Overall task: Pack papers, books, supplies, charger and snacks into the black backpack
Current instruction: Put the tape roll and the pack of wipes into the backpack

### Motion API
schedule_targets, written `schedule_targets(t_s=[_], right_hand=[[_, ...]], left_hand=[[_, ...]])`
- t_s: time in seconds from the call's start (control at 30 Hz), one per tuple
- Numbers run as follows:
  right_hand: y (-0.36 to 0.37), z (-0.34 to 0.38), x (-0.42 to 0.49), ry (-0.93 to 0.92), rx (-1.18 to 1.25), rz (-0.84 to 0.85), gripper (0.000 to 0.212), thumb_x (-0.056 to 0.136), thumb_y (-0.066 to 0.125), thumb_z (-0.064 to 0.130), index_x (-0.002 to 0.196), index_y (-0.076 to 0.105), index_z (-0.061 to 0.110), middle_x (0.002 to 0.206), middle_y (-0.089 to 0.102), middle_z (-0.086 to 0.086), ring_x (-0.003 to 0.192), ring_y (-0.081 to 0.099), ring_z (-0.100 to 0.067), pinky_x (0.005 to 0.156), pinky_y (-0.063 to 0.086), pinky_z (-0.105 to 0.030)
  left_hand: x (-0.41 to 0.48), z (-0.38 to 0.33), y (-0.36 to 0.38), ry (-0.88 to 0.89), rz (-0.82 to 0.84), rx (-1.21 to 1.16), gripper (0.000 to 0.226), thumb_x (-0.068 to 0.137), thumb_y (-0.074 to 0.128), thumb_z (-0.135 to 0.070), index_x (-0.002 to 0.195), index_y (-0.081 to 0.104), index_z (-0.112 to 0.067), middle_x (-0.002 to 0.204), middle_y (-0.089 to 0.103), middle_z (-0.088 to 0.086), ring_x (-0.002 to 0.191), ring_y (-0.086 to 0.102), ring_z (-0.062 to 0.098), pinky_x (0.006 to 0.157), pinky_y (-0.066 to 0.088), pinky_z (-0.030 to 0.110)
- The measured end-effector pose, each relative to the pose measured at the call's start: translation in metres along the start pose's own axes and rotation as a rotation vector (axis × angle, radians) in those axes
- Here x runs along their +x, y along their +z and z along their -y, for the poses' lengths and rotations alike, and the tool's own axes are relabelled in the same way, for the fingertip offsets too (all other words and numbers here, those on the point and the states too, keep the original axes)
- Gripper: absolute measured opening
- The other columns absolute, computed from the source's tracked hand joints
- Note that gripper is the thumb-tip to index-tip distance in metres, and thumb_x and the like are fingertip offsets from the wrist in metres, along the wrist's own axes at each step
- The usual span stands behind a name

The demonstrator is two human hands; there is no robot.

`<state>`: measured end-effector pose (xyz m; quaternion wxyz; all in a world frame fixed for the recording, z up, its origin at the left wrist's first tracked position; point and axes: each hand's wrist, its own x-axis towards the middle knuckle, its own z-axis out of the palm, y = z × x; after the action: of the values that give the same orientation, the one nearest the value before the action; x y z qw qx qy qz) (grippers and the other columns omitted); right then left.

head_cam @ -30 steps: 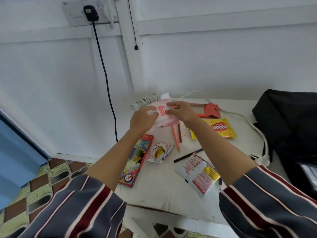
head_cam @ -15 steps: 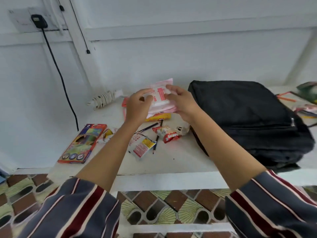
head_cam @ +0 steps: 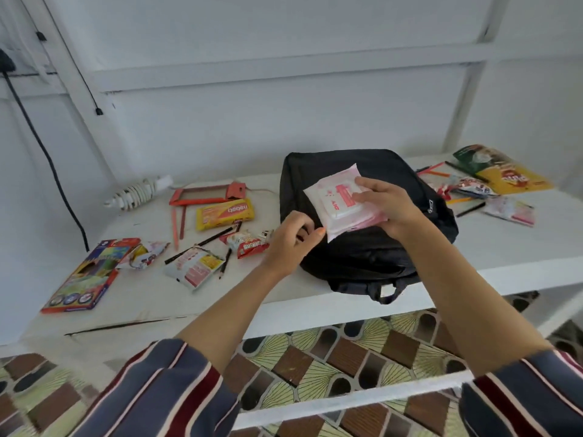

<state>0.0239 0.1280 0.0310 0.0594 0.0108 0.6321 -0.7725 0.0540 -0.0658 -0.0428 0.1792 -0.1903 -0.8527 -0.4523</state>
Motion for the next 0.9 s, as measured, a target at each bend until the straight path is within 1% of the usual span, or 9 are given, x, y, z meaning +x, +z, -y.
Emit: schedule_targets(t_s=[0.13, 0.2, 0.3, 0.43, 0.53, 0.63, 0.77, 0.83, 0.9], right_hand=[[-0.037, 0.004, -0.001, 0.026, 0.072, -0.035, 0.034, 0.083, 0.062, -0.003, 0.114, 0.061, 0.011, 0.118, 0.062, -0.013, 0.097, 0.065, -0.025, 0.060, 0.057, -0.028], [-0.051, 0.007, -0.001, 0.038, 0.089, -0.025, 0.032, 0.083, 0.060, -0.002, 0.112, 0.062, 0.013, 0.118, 0.063, -0.012, 0.098, 0.065, -0.025, 0.062, 0.057, -0.028], [-0.063, 0.011, -0.003, 0.029, 0.129, 0.038, 0.030, 0.085, 0.056, 0.000, 0.110, 0.063, 0.015, 0.112, 0.066, -0.009, 0.092, 0.068, -0.021, 0.065, 0.058, -0.028], [-0.070, 0.021, -0.008, 0.001, 0.212, 0.190, 0.029, 0.084, 0.051, 0.004, 0.109, 0.060, 0.018, 0.098, 0.072, 0.000, 0.082, 0.070, -0.015, 0.061, 0.056, -0.025], [-0.077, 0.029, -0.006, -0.049, 0.223, 0.318, 0.036, 0.070, 0.062, 0.009, 0.104, 0.066, 0.017, 0.100, 0.071, -0.003, 0.083, 0.069, -0.016, 0.063, 0.056, -0.024], [-0.086, 0.029, 0.004, -0.081, 0.197, 0.433, 0.043, 0.055, 0.080, 0.006, 0.095, 0.075, 0.019, 0.101, 0.071, -0.004, 0.083, 0.070, -0.017, 0.065, 0.056, -0.024], [-0.089, 0.010, 0.021, -0.014, 0.066, 0.523, 0.061, 0.035, 0.093, 0.025, 0.093, 0.076, 0.020, 0.096, 0.072, -0.006, 0.081, 0.070, -0.018, 0.065, 0.056, -0.025], [-0.084, -0.004, 0.032, 0.055, -0.013, 0.543, 0.054, 0.043, 0.088, 0.015, 0.095, 0.076, 0.019, 0.098, 0.072, -0.008, 0.084, 0.070, -0.020, 0.067, 0.056, -0.026], [-0.077, -0.015, 0.041, 0.101, -0.061, 0.508, 0.042, 0.058, 0.072, 0.002, 0.096, 0.075, 0.020, 0.101, 0.071, -0.010, 0.088, 0.069, -0.022, 0.071, 0.056, -0.027]], left_hand=[[0.006, 0.002, 0.010, 0.062, 0.276, 0.169, 0.025, 0.068, 0.081, -0.024, 0.075, 0.057, -0.023, 0.097, 0.052, -0.007, 0.090, 0.053, 0.010, 0.081, 0.044, 0.020], [0.013, 0.001, 0.014, 0.068, 0.295, 0.189, 0.030, 0.067, 0.082, -0.020, 0.078, 0.054, -0.024, 0.103, 0.053, -0.005, 0.099, 0.054, 0.011, 0.088, 0.042, 0.021], [0.027, -0.002, 0.017, 0.102, 0.201, 0.147, 0.029, 0.074, 0.075, -0.008, 0.075, 0.048, -0.020, 0.099, 0.060, 0.001, 0.097, 0.059, 0.018, 0.086, 0.048, 0.025], [0.053, -0.007, 0.014, 0.185, -0.048, 0.152, 0.027, 0.079, 0.062, 0.009, 0.067, 0.050, -0.012, 0.094, 0.058, 0.007, 0.089, 0.061, 0.021, 0.082, 0.050, 0.019], [0.077, -0.010, 0.014, 0.131, -0.059, 0.233, 0.030, 0.080, 0.050, 0.014, 0.064, 0.055, -0.012, 0.104, 0.056, 0.012, 0.088, 0.059, 0.025, 0.080, 0.049, 0.034], [0.103, -0.006, 0.013, 0.023, -0.128, 0.259, 0.026, 0.084, 0.048, 0.007, 0.070, 0.066, -0.006, 0.108, 0.055, 0.005, 0.096, 0.052, 0.018, 0.082, 0.037, 0.023], [0.137, 0.009, 0.007, -0.030, -0.296, 0.214, 0.022, 0.083, 0.052, 0.008, 0.082, 0.072, -0.001, 0.096, 0.065, 0.016, 0.094, 0.058, 0.027, 0.078, 0.032, 0.012], [0.150, 0.013, 0.007, -0.107, -0.266, 0.201, 0.022, 0.086, 0.052, 0.007, 0.087, 0.073, -0.002, 0.099, 0.067, 0.014, 0.097, 0.060, 0.025, 0.078, 0.033, 0.009], [0.159, 0.020, 0.010, -0.178, -0.193, 0.222, 0.023, 0.088, 0.052, 0.004, 0.093, 0.073, -0.003, 0.105, 0.068, 0.012, 0.101, 0.060, 0.022, 0.079, 0.033, 0.008]])
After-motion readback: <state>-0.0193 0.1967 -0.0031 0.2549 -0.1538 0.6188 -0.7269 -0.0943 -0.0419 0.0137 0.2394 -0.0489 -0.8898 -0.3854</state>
